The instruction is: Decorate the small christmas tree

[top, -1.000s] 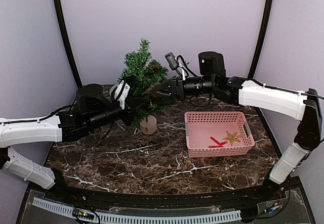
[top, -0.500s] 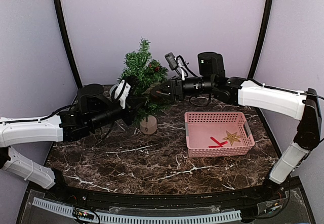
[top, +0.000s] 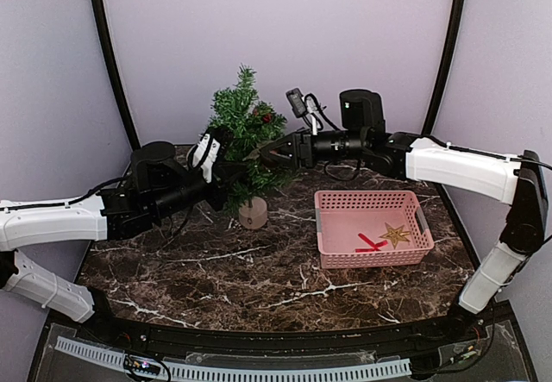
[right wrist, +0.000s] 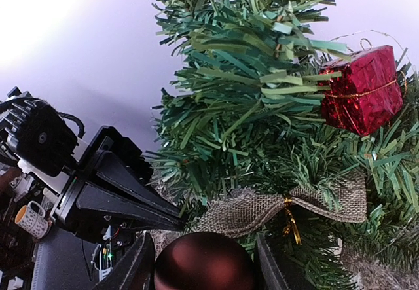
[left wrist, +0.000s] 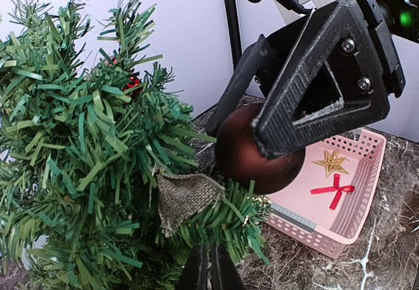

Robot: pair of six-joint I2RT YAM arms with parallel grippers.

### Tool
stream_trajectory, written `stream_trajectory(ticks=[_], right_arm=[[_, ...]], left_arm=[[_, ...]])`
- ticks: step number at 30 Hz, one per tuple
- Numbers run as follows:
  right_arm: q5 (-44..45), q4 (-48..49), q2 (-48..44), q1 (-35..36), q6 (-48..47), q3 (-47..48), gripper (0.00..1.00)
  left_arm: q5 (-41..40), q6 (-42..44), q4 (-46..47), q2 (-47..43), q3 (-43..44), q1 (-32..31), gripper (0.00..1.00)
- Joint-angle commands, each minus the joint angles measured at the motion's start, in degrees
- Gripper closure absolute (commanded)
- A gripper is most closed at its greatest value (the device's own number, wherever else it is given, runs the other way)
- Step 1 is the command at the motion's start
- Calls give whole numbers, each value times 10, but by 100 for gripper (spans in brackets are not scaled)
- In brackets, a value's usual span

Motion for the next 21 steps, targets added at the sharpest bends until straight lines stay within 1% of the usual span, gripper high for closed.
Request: stream_trajectory(ticks=[1,12,18,21], right_arm=[[0,33,9,-3,8,-6,71],[2,39,6,-3,8,-33,70],[-1,44,1,-3,12,-38,59],[-2,48,-5,-3,14,-42,56]], left_arm=[[2,-5,10,1,17,4,96],[6,-9,9,1,14,5,96],[10,-9,8,-1,13,6,95],[12,-11,6,-4,12,6,95]])
